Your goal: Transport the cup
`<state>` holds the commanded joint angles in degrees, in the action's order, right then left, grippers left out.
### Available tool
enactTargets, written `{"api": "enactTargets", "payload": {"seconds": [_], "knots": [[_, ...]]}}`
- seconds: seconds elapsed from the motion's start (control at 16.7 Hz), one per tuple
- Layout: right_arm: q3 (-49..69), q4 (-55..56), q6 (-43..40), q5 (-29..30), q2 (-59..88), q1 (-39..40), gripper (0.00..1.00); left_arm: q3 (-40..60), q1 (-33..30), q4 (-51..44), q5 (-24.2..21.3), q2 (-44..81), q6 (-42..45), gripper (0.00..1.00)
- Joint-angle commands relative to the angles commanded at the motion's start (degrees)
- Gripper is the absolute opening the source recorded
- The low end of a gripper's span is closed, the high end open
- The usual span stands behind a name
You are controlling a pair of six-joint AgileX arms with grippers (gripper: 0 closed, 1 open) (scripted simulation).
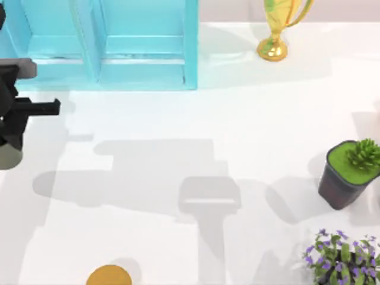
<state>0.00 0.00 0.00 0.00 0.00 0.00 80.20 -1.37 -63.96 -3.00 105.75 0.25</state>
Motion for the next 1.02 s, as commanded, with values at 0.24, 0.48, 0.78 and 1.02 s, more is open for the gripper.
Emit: {"api": "enactTargets", "payload": {"seconds": [0.24,0.48,0.78,1.02], "knots": [[0.00,0.00,0.00,0.00,0.00,0.00,1.00,-5.08,0.82,7.81,-0.15,2.00,0.52,0.00],[0.00,0.00,0.00,0.00,0.00,0.00,1.00,-9.04,1.26,12.95,-0.18,3.78,1.08,0.00],[0.00,0.00,0.00,0.00,0.00,0.00,1.00,-9.04,1.26,12.95,-0.18,3.78,1.08,0.15],[0.00,0.00,0.00,0.00,0.00,0.00,1.00,-9.04,1.26,12.95,-0.18,3.78,1.08,0.45]]}}
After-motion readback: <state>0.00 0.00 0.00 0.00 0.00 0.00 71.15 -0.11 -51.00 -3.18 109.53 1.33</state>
